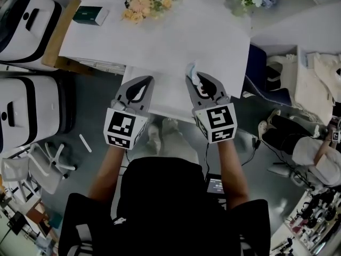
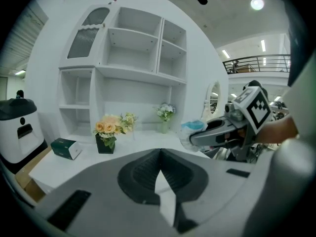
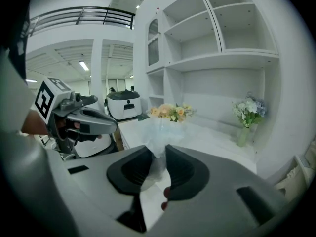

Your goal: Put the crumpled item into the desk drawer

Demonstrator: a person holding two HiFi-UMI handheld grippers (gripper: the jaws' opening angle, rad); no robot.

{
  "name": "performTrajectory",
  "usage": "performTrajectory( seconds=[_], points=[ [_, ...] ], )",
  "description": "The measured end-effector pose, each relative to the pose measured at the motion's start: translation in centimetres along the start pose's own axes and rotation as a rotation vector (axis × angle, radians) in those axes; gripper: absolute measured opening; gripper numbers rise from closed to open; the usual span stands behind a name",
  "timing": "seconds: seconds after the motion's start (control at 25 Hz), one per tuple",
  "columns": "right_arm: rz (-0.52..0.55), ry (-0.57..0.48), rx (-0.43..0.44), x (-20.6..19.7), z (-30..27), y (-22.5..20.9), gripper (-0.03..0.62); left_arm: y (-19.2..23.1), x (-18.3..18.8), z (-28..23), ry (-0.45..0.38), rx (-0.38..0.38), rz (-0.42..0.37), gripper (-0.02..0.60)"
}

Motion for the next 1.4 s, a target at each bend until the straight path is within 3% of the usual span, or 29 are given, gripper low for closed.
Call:
performTrajectory(
  seconds=[0.92, 1.4],
  points=[
    [0.101, 0.258, 0.232, -9.5, -3.8, 2.9, 0.078, 1.5, -6.1, 0.4, 0.094, 0.099, 0.073, 0.006],
    [0.266, 0.427, 0.373, -14.9, -5.1, 5.2, 0.079, 1.8, -8.7, 1.6, 0.113, 0.132, 0.146, 0.006]
  ],
)
Point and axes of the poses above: the fingertips, and each gripper's own axes: z backward along the fingers, y to its left, x out of its top, the point moved 5 cm from there along z, backward along the fingers, and after that the axes turned 14 degrees about -y, right-handed, at the moved point
